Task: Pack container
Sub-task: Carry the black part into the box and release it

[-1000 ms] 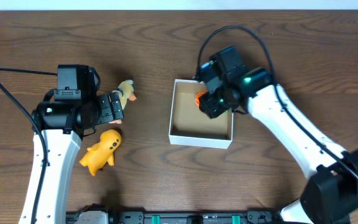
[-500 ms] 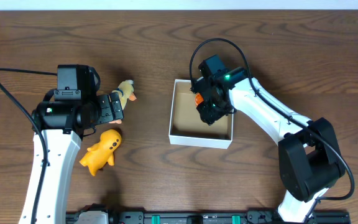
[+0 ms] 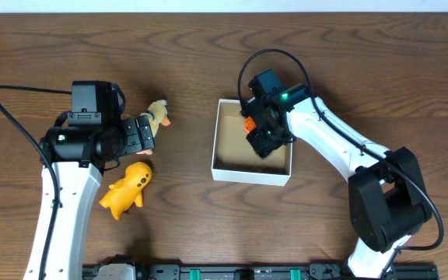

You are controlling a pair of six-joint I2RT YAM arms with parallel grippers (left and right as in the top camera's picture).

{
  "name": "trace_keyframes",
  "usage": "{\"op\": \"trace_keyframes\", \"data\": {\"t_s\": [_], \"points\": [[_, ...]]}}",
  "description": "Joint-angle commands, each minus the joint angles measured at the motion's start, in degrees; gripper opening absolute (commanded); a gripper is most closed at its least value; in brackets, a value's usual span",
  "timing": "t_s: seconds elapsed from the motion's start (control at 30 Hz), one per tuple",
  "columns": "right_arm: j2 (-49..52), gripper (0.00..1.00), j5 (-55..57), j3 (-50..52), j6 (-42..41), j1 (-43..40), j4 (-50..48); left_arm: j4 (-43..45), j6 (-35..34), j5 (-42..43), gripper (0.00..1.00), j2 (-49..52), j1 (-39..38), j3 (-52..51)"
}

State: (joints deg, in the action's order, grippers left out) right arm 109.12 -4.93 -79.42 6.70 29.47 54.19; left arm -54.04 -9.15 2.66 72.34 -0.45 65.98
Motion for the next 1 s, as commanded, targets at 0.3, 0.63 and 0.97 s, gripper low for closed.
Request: {"op": "trace_keyframes", "data": {"t_s": [0.3, 0.63, 0.97], "points": [[-1.8, 0.62, 0.3, -0.4, -0.6, 0.4, 0.6, -0.3, 0.5, -0.1, 0.98, 0.3, -0.1, 0.9], [-7.9, 0.37, -8.7, -0.9, 8.4, 4.7, 1.5, -0.3, 0.5, -0.1, 0.98, 0.3, -0.1, 0.9], [-2.3, 0.22, -8.6, -0.4, 7.0, 6.6, 3.5, -0.3, 0.5, -0.1, 0.98, 0.3, -0.1, 0.9]]}}
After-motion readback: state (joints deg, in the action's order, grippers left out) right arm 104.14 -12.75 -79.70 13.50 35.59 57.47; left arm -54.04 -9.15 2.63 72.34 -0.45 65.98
